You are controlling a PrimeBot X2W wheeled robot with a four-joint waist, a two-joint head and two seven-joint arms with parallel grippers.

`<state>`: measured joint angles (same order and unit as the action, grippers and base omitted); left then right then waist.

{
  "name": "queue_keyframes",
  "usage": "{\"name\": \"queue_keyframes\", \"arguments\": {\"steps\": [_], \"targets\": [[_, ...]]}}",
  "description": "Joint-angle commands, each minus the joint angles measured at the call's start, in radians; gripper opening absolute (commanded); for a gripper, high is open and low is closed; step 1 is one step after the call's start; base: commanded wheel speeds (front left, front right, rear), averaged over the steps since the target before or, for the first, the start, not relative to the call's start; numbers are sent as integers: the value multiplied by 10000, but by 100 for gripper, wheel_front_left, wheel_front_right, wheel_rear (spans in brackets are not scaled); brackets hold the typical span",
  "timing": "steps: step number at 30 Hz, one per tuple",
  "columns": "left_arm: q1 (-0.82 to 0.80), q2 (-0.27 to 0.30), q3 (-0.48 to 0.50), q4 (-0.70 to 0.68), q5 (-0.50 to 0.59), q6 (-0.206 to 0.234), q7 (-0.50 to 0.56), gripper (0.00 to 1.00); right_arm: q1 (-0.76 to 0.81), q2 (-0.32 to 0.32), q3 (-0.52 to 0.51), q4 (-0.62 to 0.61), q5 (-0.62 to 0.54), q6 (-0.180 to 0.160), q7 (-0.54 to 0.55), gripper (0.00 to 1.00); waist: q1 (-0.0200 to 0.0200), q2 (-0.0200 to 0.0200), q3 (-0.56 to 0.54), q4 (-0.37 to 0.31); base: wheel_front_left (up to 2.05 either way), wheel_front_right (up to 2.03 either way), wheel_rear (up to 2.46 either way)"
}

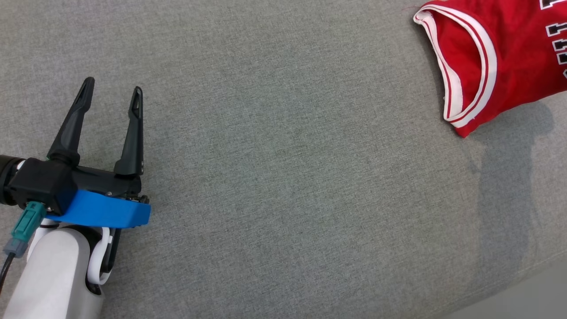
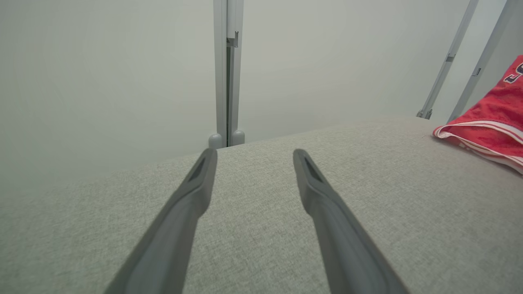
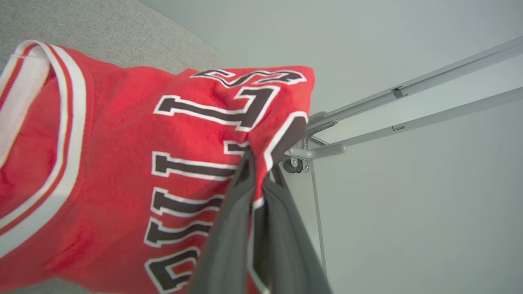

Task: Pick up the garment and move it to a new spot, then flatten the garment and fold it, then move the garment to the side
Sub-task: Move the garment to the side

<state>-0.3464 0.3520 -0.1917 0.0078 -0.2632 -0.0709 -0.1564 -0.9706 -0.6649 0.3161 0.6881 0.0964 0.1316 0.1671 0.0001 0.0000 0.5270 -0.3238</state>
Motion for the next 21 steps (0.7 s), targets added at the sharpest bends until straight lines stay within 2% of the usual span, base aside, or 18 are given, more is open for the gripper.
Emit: {"name": "queue_keyframes", "arguments": {"steps": [1, 2, 3, 7, 14, 21], "targets": [[-10, 72, 0, -69, 8, 15, 36, 100, -200, 79, -84, 172, -129, -16, -193, 0, -1, 0, -5, 25, 0, 0, 0], [-1, 86, -1, -77, -9, 18, 38, 100, -222, 113, -108, 325, -226, -16, -292, 21, -1, 0, -19, 48, 0, 0, 0], [10, 95, 6, -90, -24, 33, 37, 100, -262, 95, -125, 484, -292, -16, -474, 100, -1, 0, -36, 80, 0, 0, 0], [150, 52, 18, -13, -85, 108, -64, 100, -230, 392, -412, 781, -655, -15, -940, 100, -1, 0, -273, 209, 0, 0, 0], [425, -170, -53, 262, -248, 182, -323, 100, 503, 825, -976, 509, -1215, -15, -1288, 100, -1, 0, -981, 554, 0, 0, 0], [1000, -556, -165, 939, -467, 254, -713, 100, 2093, 2066, -1715, -297, -674, -13, -2130, 100, -1, 0, -2318, 1126, 0, 0, 0]]}}
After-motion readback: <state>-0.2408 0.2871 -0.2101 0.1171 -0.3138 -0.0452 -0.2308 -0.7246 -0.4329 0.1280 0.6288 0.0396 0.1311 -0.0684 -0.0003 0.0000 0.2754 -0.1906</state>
